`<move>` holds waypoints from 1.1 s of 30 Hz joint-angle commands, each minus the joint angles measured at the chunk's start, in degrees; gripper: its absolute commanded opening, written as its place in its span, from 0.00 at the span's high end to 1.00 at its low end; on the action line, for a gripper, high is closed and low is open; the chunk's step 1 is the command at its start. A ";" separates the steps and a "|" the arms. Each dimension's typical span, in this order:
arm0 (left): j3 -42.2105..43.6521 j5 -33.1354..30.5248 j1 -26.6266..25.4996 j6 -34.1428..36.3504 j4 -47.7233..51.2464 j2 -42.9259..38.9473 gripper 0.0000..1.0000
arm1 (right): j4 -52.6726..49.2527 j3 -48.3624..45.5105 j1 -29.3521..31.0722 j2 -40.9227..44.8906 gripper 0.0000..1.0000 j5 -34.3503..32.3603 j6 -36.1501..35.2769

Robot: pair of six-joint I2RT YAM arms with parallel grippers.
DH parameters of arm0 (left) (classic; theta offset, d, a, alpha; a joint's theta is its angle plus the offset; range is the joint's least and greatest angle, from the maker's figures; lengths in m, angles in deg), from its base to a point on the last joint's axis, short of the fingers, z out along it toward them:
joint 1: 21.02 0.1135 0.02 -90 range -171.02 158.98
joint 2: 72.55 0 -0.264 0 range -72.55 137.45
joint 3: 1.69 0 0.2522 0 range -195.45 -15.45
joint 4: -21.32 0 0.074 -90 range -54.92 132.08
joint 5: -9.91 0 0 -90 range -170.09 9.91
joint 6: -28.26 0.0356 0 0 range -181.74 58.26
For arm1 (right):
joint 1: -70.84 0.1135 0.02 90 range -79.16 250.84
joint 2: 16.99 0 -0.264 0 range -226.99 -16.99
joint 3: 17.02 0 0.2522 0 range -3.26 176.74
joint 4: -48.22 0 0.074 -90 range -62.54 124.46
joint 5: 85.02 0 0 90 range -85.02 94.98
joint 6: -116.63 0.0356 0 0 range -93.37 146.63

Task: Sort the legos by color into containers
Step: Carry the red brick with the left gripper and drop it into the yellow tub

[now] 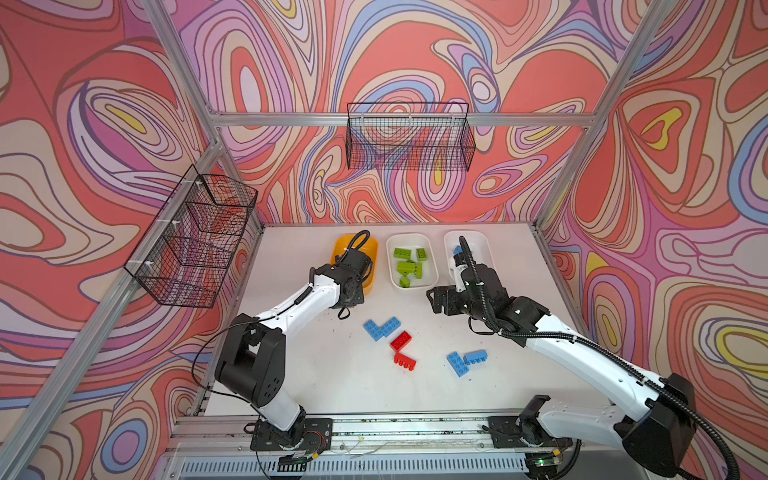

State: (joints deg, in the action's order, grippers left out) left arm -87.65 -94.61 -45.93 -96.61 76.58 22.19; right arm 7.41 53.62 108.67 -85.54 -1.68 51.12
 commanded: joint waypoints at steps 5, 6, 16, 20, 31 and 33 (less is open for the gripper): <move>-16.37 2.85 5.35 4.49 2.16 11.56 0.85 | -2.06 -0.10 -0.32 0.92 0.02 -0.87 1.25; -18.84 3.27 5.87 5.03 2.37 13.49 0.85 | -2.30 -0.11 -0.38 0.88 0.02 -1.06 1.34; -39.47 6.01 10.40 7.89 6.57 30.42 0.63 | -3.83 -0.81 -0.64 1.50 0.02 -1.80 2.49; -41.82 8.21 10.49 7.27 6.73 31.55 0.35 | -3.87 -0.72 -0.88 0.59 0.02 -2.37 2.16; -19.67 9.52 4.08 5.15 -1.13 13.02 0.32 | -4.25 -2.19 -0.99 -1.60 0.02 -2.37 2.29; -12.79 9.14 0.95 4.62 -2.42 7.92 0.32 | -4.82 -2.80 -0.97 -1.10 0.02 -2.70 2.86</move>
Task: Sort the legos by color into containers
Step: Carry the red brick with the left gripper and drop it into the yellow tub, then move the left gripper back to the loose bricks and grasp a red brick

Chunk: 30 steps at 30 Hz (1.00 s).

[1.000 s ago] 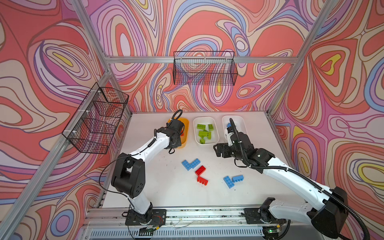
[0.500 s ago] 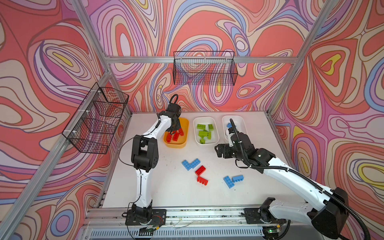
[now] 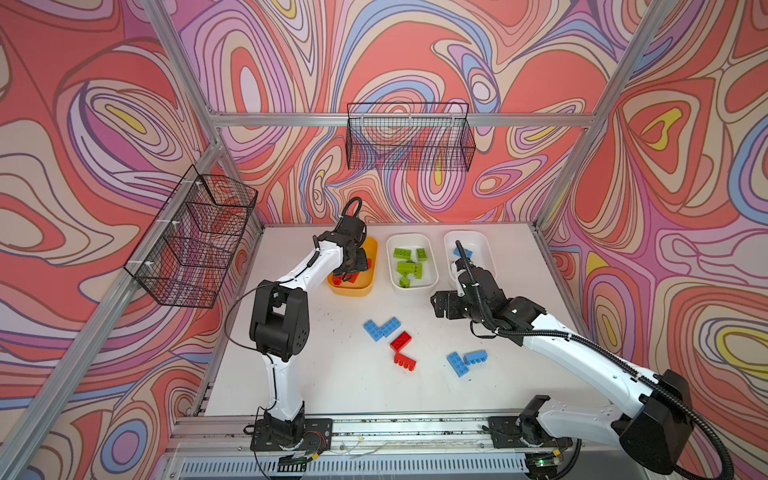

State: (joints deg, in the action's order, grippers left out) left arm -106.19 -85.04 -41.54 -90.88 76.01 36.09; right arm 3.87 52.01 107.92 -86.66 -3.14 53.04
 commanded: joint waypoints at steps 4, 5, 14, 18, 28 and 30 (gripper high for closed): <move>17.42 -2.51 -11.05 0.11 -4.09 -14.95 0.32 | -2.71 -2.59 -0.24 2.37 0.02 -1.77 2.16; 20.39 -1.87 -13.50 2.10 -5.55 -17.12 0.33 | -3.11 -3.01 -0.21 3.28 0.02 -1.69 2.51; 29.03 0.04 -27.15 10.21 -10.68 -19.39 0.36 | -7.85 -6.97 -0.23 12.76 0.02 -2.34 6.29; 28.70 -0.01 -31.52 11.37 -12.39 -16.89 0.36 | -9.72 -8.19 -0.22 17.14 0.02 -2.34 7.85; 27.18 -1.05 -32.94 10.52 -12.77 -9.01 0.37 | -14.54 -8.24 -0.25 23.44 0.02 -4.15 9.42; 27.19 -0.60 -32.93 10.34 -13.10 -8.39 0.38 | -14.80 -8.33 -0.20 23.76 0.02 -4.53 9.47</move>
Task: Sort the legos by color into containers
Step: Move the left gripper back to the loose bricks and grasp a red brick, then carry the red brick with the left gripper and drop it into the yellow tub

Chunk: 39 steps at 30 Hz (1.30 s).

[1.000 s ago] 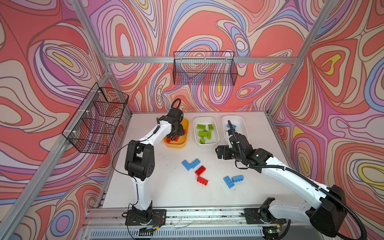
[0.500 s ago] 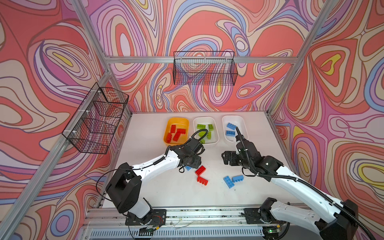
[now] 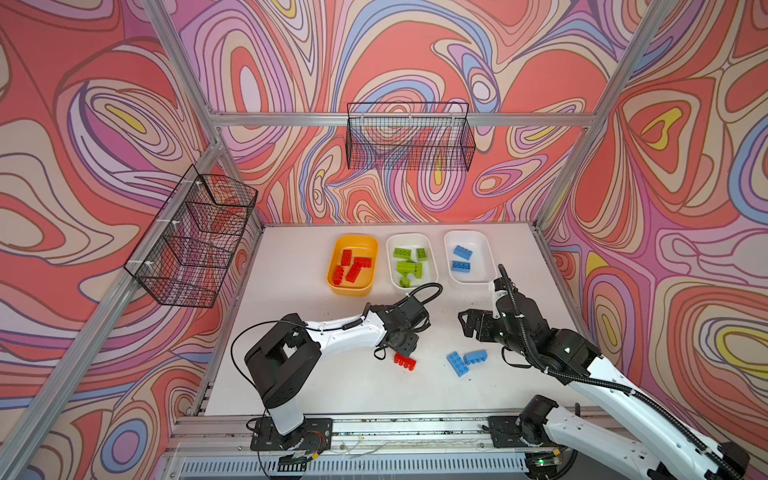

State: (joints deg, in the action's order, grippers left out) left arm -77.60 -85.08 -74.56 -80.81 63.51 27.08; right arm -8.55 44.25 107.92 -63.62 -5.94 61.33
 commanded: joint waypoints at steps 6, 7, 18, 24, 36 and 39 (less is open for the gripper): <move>-1.48 -1.24 0.09 -0.39 -0.79 2.76 0.41 | -1.86 -1.61 -0.23 0.64 0.02 -1.81 1.34; -1.49 -1.31 0.10 -0.55 -0.81 3.22 0.42 | -1.68 -1.84 -0.24 0.66 0.02 -1.76 1.36; -2.52 -2.66 0.10 -2.69 1.43 5.30 0.69 | -1.83 -1.74 -0.24 -0.03 0.02 -2.10 1.24; -4.23 -5.13 0.24 -2.46 4.20 4.78 0.75 | -1.47 -1.11 -0.23 -0.13 0.02 -1.93 1.07; -7.47 -4.24 3.13 -1.86 5.98 4.80 0.79 | -1.72 0.10 -0.25 -1.46 0.02 -2.88 0.89; -8.93 -4.32 4.40 -0.95 6.81 3.96 0.81 | -1.44 0.89 -0.19 -2.34 0.02 -3.14 0.64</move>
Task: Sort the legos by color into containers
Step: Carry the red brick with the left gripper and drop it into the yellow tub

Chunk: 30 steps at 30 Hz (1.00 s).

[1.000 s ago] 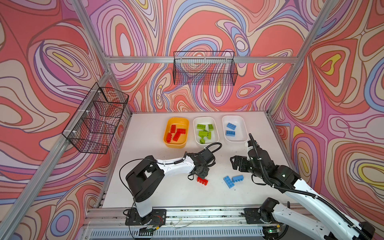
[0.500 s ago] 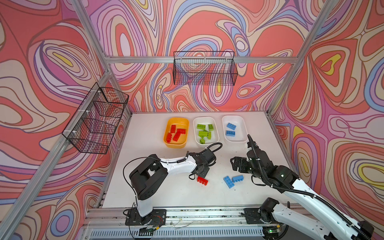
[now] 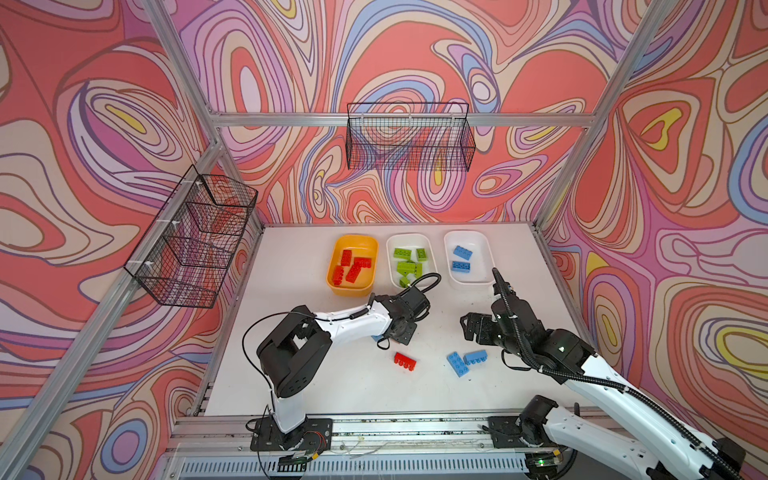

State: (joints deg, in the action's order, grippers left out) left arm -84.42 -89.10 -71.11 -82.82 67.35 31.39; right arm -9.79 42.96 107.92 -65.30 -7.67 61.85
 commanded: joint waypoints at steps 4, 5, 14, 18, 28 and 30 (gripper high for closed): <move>-6.16 -0.39 4.93 3.31 4.37 -0.85 0.81 | 1.38 2.99 -0.21 -2.10 0.02 -1.20 -0.57; -7.73 -0.68 6.30 4.03 4.90 -0.85 0.81 | 2.01 3.26 -0.23 -2.67 0.02 -0.83 -0.89; -20.40 -0.59 22.23 5.02 5.91 1.71 0.79 | 5.55 5.90 -0.21 -9.38 0.02 0.69 -2.44; -26.70 1.15 28.64 3.09 6.14 6.66 0.78 | 7.48 6.51 -0.25 -11.45 0.02 2.07 -2.62; -41.49 -1.15 35.41 5.53 10.46 20.40 0.73 | 10.13 8.08 -0.30 -17.31 0.02 3.15 -3.74; -42.74 -0.40 36.39 5.22 10.86 21.66 0.67 | 10.28 8.85 -0.32 -18.67 0.02 3.43 -4.15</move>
State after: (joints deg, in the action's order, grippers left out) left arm -124.35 -89.30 -36.29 -78.21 74.85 52.15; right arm -0.77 50.00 107.88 -82.72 -4.58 58.55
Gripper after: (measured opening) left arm 0.294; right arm 0.982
